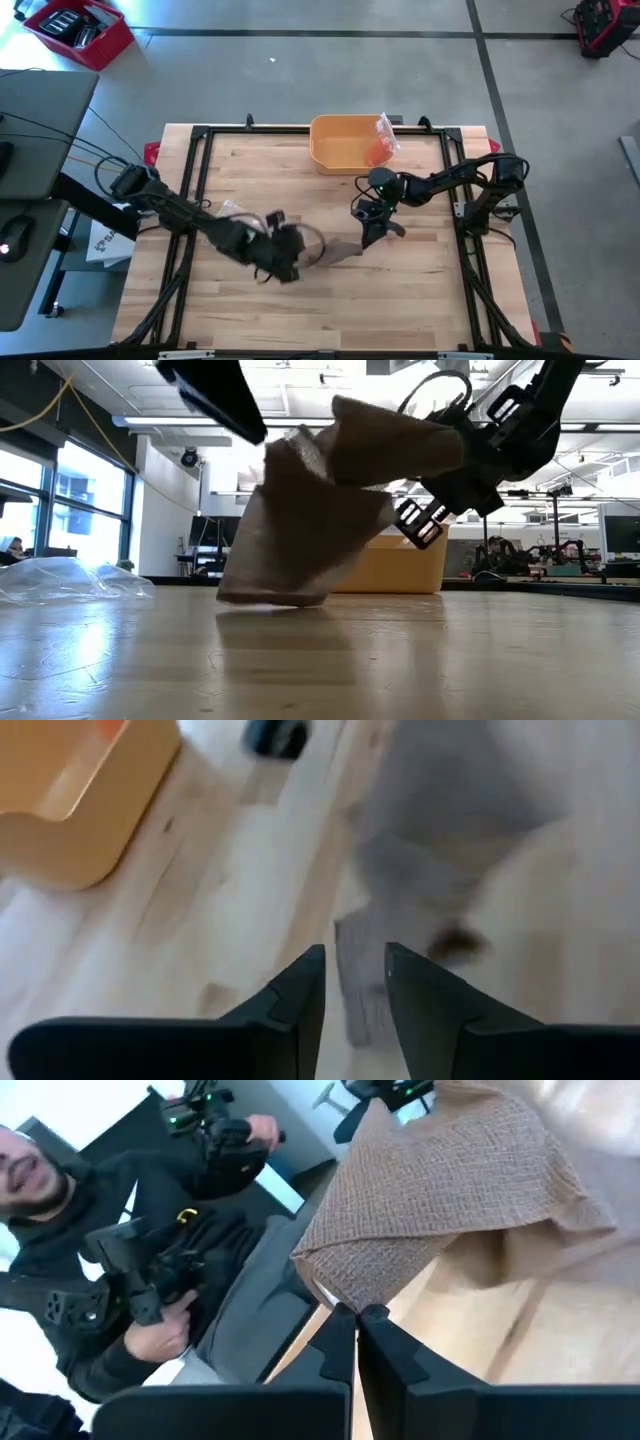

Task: Roll bandage
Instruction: Roll the brown bandage

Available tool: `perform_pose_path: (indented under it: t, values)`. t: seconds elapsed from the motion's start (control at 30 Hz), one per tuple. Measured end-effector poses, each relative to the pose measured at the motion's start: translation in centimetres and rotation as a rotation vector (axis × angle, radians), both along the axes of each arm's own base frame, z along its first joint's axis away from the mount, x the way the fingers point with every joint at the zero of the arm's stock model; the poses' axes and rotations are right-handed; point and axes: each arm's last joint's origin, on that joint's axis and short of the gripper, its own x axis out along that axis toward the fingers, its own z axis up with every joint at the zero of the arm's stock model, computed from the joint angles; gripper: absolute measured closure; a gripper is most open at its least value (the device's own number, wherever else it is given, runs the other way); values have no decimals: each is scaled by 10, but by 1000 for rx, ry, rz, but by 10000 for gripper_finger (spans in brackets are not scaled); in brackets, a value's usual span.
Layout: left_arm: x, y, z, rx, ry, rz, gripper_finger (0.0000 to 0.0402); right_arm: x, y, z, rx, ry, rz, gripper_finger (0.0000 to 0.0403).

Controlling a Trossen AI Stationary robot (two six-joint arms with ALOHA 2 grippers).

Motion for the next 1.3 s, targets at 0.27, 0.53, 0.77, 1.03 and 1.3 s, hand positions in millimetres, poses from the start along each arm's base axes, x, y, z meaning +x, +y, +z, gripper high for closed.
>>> perform_pose_path:
  t: [0.27,0.53,0.77,1.03,1.3]
  values:
    - [23,-48,-14,39,-267,-55,321,6,-10,12,41,13,-139,403]
    - [29,-41,-27,330,-299,130,302,8,-10,22,91,-5,-145,402]
    - [37,-21,-25,335,-291,178,252,9,-8,22,94,-4,-147,402]
    - [57,13,-30,117,-187,54,228,10,-9,17,72,32,-220,402]
    - [62,17,-34,-8,-167,8,229,4,-12,14,-209,-1,-431,402]
